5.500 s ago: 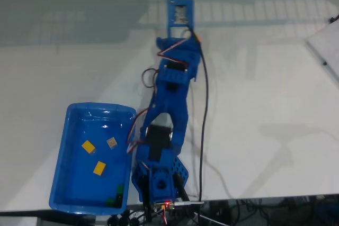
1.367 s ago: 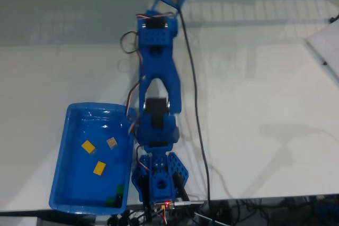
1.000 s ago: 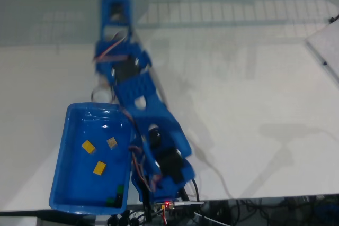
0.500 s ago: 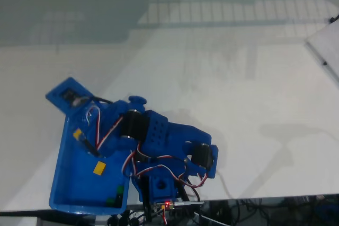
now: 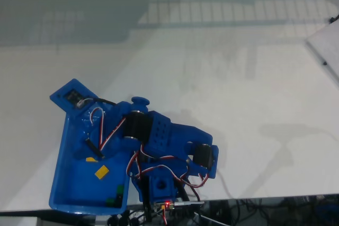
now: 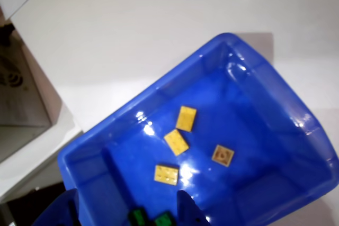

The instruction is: Pick up all the lego then put into the bin

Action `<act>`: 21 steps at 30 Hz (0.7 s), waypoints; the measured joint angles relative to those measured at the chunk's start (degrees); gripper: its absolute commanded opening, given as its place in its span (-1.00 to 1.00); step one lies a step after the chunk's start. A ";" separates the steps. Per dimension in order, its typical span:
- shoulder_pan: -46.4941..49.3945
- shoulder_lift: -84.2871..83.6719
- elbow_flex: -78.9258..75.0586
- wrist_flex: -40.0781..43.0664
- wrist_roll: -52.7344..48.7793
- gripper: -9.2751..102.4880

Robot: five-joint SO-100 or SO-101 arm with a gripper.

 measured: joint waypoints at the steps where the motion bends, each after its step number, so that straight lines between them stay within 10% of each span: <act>1: 0.88 0.00 0.00 -0.35 -0.35 -0.38; 15: 49.13 -9.49 7.21 -28.30 -16.88 -0.34; 21: 69.08 -6.06 19.07 -38.94 -26.89 -0.65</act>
